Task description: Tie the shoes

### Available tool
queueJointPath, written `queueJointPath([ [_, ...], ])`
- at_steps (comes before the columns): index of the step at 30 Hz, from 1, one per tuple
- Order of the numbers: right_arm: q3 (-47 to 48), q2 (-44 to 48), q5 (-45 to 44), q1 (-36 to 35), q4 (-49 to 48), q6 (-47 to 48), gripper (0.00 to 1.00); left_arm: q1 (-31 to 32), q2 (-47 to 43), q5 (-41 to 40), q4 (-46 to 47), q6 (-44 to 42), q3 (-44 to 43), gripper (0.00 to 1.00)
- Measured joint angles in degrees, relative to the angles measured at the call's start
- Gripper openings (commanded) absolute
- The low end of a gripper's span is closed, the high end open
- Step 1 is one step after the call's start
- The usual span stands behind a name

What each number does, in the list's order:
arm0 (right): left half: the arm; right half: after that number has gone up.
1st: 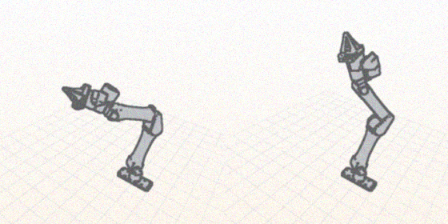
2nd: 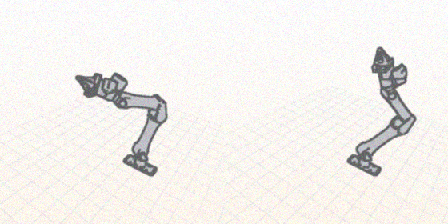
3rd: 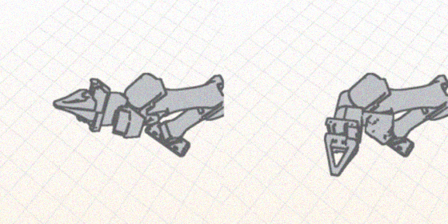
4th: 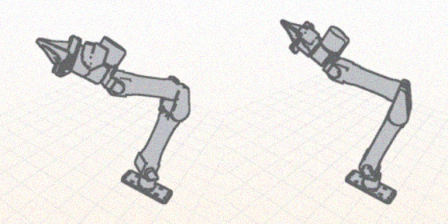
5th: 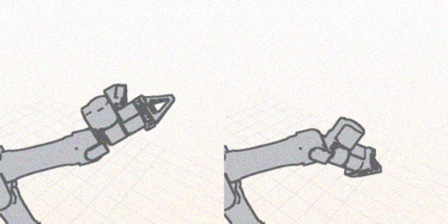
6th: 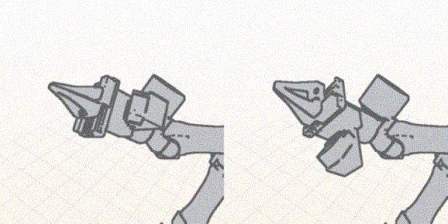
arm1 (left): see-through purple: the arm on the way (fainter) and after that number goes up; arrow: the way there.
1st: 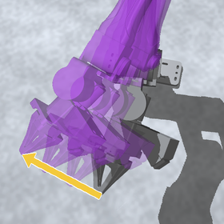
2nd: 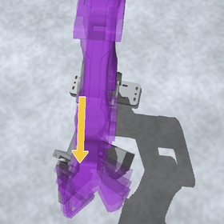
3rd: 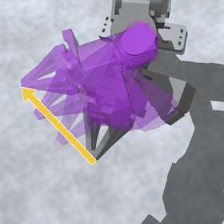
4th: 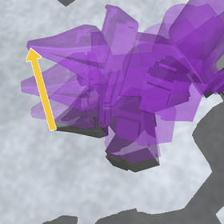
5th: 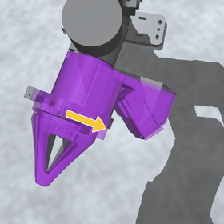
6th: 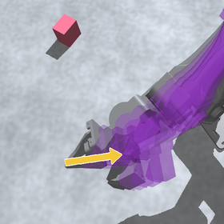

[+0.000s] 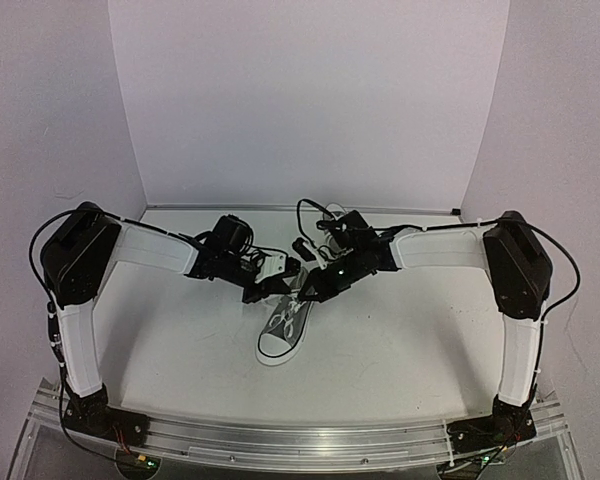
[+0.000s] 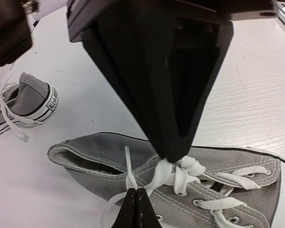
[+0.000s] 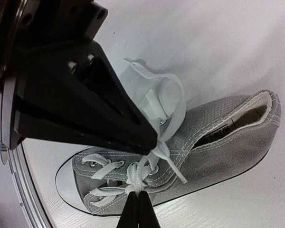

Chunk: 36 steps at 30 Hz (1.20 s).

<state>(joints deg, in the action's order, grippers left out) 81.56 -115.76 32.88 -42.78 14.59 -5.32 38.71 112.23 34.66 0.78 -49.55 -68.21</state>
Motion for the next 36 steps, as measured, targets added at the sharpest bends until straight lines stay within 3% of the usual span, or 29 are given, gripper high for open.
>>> queueJointPath([
  [13,-1.1,2.6,-2.1,0.1,0.0,1.6,0.0,1.3,0.0,1.5,-3.9,-2.5,0.0,0.0],
  [18,-1.1,3.0,-3.5,0.7,0.1,1.6,0.0,0.6,-1.5,-2.9,-4.8,0.3,0.6,0.0],
  [26,-1.2,3.0,-3.7,1.3,0.1,1.2,0.0,-0.4,-11.0,-9.5,-8.2,4.1,8.5,0.0],
  [36,-1.2,3.0,-3.6,1.3,0.1,1.2,0.0,5.9,-11.3,-11.1,-15.0,7.7,11.0,0.0],
])
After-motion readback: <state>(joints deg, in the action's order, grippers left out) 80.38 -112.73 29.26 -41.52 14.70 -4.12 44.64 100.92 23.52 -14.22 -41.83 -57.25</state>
